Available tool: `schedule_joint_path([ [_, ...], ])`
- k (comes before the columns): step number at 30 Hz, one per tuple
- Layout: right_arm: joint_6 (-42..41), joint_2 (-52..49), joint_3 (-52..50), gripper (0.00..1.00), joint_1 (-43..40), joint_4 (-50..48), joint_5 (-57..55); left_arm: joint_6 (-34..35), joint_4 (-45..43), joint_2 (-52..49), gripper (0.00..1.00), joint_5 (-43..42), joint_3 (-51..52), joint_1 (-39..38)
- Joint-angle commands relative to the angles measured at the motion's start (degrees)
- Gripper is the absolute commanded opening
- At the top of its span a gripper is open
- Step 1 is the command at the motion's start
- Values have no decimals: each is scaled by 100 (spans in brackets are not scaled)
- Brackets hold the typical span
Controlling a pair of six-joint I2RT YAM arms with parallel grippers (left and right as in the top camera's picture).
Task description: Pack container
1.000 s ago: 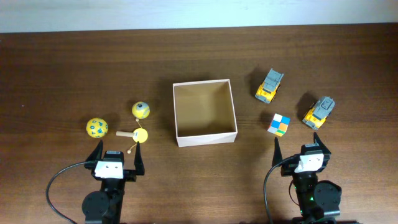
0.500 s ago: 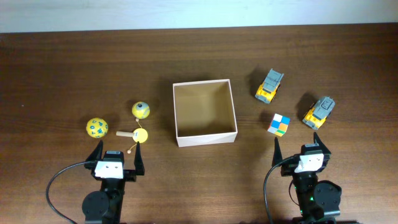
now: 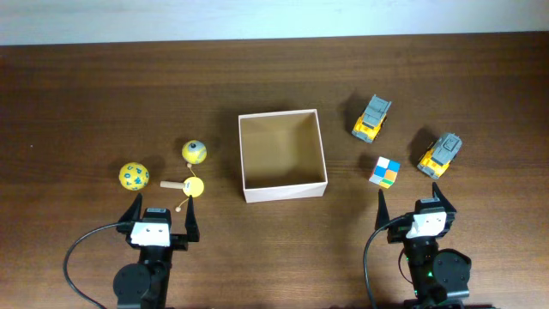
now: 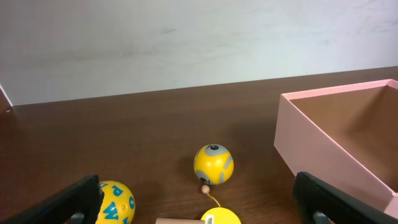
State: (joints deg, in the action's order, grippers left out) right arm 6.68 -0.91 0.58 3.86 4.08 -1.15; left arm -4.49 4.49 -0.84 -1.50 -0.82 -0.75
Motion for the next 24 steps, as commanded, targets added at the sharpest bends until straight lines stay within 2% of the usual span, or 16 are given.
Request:
schedule_joint_path([
  [1,39,72,-26,99,24,4,55,-26,11,55,99,20,33,-22],
  [8,-348,70,13,99,26,-107,229,-26,11,55,99,20,33,-22],
  [13,-614,-28,737,99,26,577,442,-28,11,55,99,20,33,-22],
  [18,-682,-778,2251,99,26,1755,437,-26,11,55,99,20,33,-22],
  [24,-772,-2883,4638,99,26,3606,505,-26,11,55,99,20,33,-22],
])
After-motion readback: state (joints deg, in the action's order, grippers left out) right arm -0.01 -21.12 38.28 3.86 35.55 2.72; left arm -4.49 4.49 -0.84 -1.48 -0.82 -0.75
